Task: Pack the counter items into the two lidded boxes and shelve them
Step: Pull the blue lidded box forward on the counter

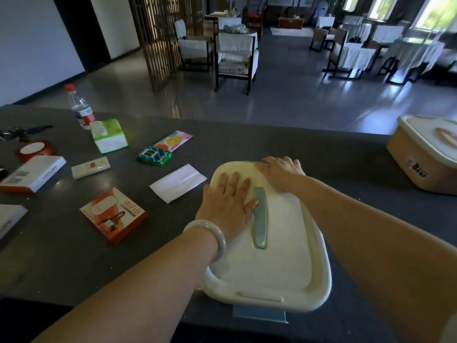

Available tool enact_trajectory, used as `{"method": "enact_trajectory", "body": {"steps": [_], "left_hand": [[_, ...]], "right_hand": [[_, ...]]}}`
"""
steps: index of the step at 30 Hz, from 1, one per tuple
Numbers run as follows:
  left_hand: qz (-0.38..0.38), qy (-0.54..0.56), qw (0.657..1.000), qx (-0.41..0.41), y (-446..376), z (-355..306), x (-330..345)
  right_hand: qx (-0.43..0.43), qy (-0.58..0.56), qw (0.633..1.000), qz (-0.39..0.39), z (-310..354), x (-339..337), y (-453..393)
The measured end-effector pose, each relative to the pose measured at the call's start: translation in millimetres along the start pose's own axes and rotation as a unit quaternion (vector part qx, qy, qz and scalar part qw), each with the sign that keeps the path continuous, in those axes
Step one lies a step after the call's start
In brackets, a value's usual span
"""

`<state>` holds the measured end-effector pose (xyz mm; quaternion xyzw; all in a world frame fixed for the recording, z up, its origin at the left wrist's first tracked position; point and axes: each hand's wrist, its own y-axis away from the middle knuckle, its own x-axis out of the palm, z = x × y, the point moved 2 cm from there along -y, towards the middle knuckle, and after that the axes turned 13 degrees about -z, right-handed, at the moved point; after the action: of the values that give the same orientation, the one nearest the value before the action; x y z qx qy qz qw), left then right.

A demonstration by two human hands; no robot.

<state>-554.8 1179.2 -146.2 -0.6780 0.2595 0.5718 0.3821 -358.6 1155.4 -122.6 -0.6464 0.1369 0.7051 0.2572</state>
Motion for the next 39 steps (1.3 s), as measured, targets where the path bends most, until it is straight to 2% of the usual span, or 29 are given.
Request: {"method": "enact_trajectory", "body": {"steps": [4,7,17,20,22,25,28,31,34,39], "left_hand": [[0.024,0.041,0.999,-0.018,0,-1,-3],[0.025,0.046,0.998,-0.024,-1,-1,-4],[0.022,0.075,0.997,-0.021,0,1,-23],[-0.023,0.117,0.992,-0.032,10,9,-36],[-0.050,0.168,0.981,-0.077,23,18,-41],[-0.021,0.291,0.937,-0.190,46,23,-40],[0.010,0.332,0.909,-0.251,62,19,-33],[-0.005,0.340,0.901,-0.270,61,19,-33],[-0.013,0.331,0.905,-0.267,56,19,-38],[-0.054,0.331,0.913,-0.234,47,7,-61]], "right_hand": [[0.025,-0.047,0.998,-0.043,-10,-4,32],[0.081,-0.104,0.989,-0.061,-17,-8,73],[0.248,-0.236,0.938,-0.059,-12,-12,165],[0.260,-0.252,0.930,-0.063,-13,-10,171],[0.256,-0.252,0.931,-0.071,-14,-9,172],[0.256,-0.251,0.930,-0.080,-13,-6,171],[0.269,-0.273,0.919,-0.091,-17,-4,170],[0.303,-0.288,0.905,-0.079,-20,-4,169],[0.301,-0.289,0.905,-0.079,-21,-7,166],[0.290,-0.314,0.895,-0.126,-31,-22,168]]}}
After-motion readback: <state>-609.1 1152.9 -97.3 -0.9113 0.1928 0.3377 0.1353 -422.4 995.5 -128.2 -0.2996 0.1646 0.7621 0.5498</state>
